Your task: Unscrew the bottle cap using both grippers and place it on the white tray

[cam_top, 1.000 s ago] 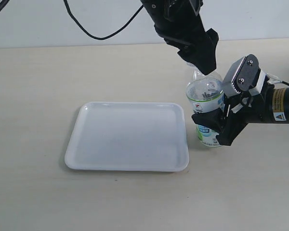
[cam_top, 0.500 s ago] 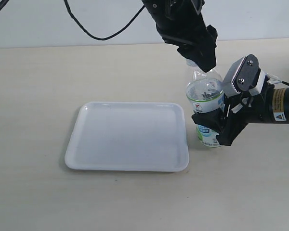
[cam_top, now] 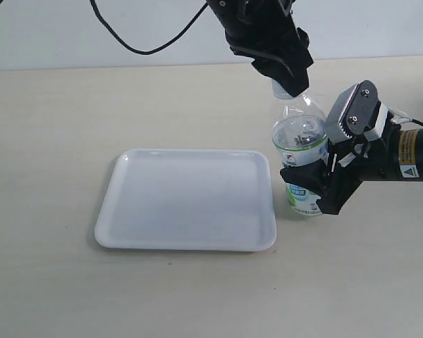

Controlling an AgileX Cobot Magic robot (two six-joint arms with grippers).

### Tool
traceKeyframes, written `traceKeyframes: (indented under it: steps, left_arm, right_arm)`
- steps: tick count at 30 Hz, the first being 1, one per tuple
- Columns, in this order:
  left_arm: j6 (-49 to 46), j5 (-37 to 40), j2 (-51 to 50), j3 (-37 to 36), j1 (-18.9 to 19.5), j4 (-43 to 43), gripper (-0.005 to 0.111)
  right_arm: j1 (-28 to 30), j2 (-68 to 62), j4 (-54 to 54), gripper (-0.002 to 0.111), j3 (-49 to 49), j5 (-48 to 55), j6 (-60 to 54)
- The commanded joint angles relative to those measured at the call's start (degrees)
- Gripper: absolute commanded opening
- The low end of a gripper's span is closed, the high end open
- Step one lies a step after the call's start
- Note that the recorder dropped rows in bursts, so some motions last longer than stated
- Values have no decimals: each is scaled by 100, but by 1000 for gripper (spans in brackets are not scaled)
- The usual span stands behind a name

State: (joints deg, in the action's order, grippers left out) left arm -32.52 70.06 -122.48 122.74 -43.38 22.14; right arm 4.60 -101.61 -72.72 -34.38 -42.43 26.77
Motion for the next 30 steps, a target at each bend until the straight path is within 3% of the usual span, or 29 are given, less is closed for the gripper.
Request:
traceKeyframes:
  steps: [1,4,9,16,30]
  left_arm:
    - [-6,-10,66,-11,-4,86,18]
    - [17,-10,66,-11,-4,86,0]
    - [663,-10,66,-11,-4,-4,0]
    - [2441,-10,66,-11,-4,-560,0]
    - [5152,-10,66,-11,-4,-526,0]
  right_arm:
    - [3,23,-26,0,-3,55,38]
    - [3,23,-26,0,-3,55,38]
    - [3,23,-26,0,-3,55,38]
    - [3,23,-26,0,-3,55,53]
    - [3,23,-26,0,-3,45,51]
